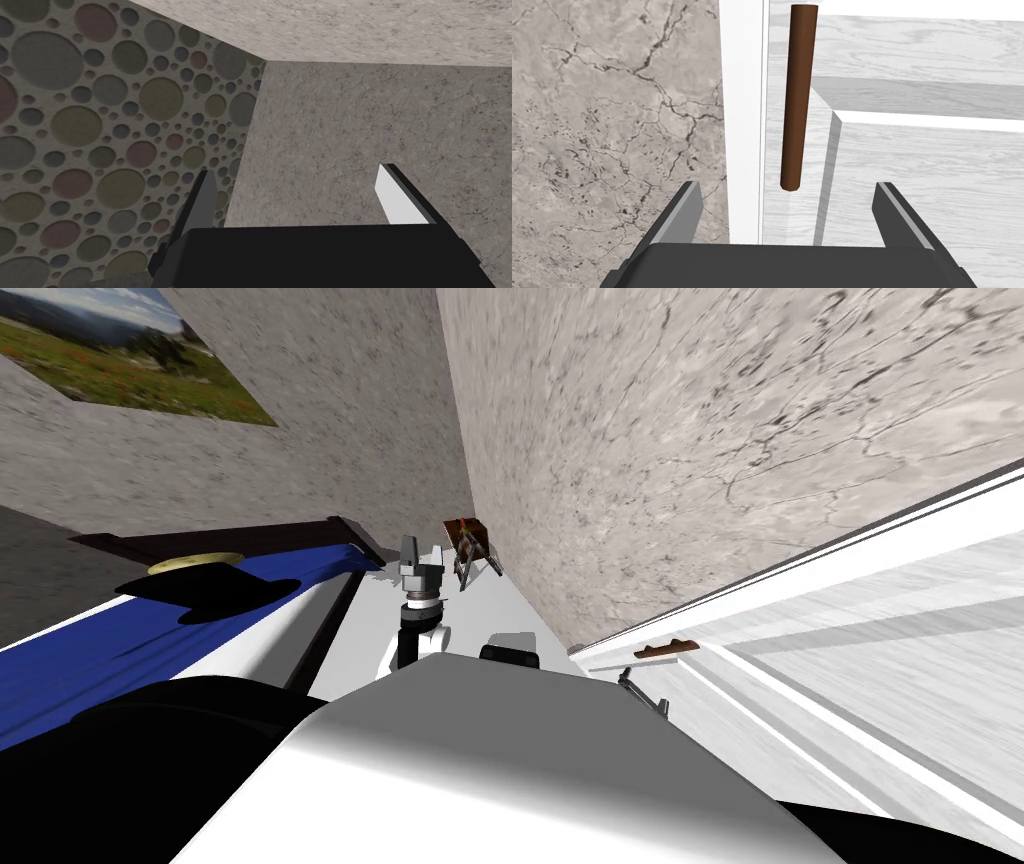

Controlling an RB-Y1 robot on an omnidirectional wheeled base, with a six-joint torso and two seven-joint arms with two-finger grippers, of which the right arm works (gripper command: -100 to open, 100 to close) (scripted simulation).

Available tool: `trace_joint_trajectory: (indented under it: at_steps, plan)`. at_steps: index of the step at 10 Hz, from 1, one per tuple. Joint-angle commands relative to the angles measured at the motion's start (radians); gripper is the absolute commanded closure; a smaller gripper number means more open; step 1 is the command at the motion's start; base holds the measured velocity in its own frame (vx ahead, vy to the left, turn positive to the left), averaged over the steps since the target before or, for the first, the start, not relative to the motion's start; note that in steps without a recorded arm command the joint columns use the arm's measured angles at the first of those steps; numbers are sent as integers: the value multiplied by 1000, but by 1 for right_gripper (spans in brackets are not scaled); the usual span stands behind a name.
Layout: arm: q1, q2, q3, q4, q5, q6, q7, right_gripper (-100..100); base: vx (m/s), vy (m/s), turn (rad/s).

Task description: Pull the door open

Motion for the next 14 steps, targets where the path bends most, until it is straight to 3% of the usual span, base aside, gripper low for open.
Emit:
trace_joint_trajectory:
  at_steps: [1, 6, 8, 11, 14]
  plan:
    - [9, -2, 4, 33, -33, -27, -39, -100, 89, -101, 238]
    - [13, -16, 6, 112, -94, -70, -116, -100, 60, -78, 130]
    - [17, -16, 6, 111, -95, -71, -117, -100, 22, -34, 67]
    - [-45, -72, 20, 206, -62, -59, -199, -100, 126, -52, -170]
    - [-90, -111, 29, 273, -37, -48, -256, -100, 136, -75, -149]
